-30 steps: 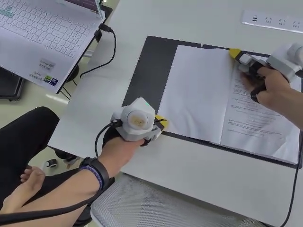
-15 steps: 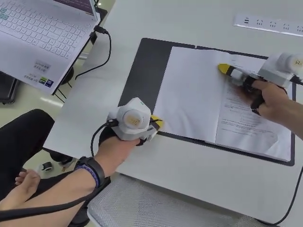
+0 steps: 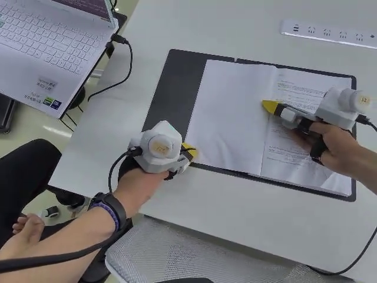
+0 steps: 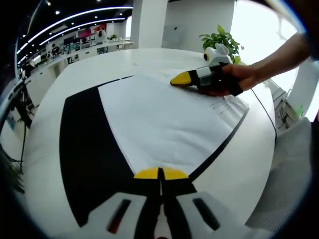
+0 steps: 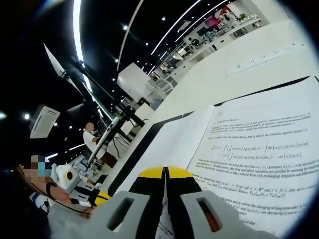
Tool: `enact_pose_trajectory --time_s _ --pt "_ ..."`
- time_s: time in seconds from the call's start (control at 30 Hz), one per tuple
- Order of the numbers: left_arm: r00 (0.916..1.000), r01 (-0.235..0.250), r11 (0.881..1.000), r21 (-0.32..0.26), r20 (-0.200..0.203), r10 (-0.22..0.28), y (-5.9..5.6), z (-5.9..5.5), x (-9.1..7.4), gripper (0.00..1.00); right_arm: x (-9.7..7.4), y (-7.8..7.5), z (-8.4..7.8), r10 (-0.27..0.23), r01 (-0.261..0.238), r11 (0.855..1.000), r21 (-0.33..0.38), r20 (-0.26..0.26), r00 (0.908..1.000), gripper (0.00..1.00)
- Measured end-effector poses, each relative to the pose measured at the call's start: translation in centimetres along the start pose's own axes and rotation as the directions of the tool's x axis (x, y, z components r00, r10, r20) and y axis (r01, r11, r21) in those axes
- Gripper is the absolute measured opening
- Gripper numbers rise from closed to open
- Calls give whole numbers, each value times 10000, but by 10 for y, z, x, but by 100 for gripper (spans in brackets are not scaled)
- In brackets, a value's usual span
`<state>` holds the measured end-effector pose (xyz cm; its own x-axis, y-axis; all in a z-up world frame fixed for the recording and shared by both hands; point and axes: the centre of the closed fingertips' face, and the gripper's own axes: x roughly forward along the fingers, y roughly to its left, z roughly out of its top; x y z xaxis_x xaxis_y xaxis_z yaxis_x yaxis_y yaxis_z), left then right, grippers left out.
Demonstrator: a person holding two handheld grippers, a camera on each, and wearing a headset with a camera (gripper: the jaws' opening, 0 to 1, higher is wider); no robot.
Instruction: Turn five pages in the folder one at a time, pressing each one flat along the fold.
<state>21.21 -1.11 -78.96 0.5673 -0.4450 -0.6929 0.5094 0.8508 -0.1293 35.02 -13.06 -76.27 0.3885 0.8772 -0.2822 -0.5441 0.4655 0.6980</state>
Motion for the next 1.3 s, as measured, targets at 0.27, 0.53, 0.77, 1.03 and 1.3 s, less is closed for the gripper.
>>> enact_pose_trajectory --time_s 0.27,0.53,0.77,1.03,1.3 --pt "10000 28 10000 15 21 -28 0 0 1 0 -13 26 -25 266 -266 9996 -25 -102 9996 0" --pt "10000 19 10000 32 44 -20 0 0 1 0 -21 43 -45 529 -535 9985 -114 -460 9975 0" --pt "10000 33 10000 49 47 -34 -1 0 2 0 -29 55 -61 758 -770 9970 -128 -755 9943 0" --pt "10000 30 10000 34 55 -30 0 1 2 0 -38 64 -78 961 -967 9953 -17 -955 9908 0" --pt "10000 23 10000 2 79 -23 0 0 1 0 -48 75 -96 1210 -1218 9926 11 -1279 9844 0"
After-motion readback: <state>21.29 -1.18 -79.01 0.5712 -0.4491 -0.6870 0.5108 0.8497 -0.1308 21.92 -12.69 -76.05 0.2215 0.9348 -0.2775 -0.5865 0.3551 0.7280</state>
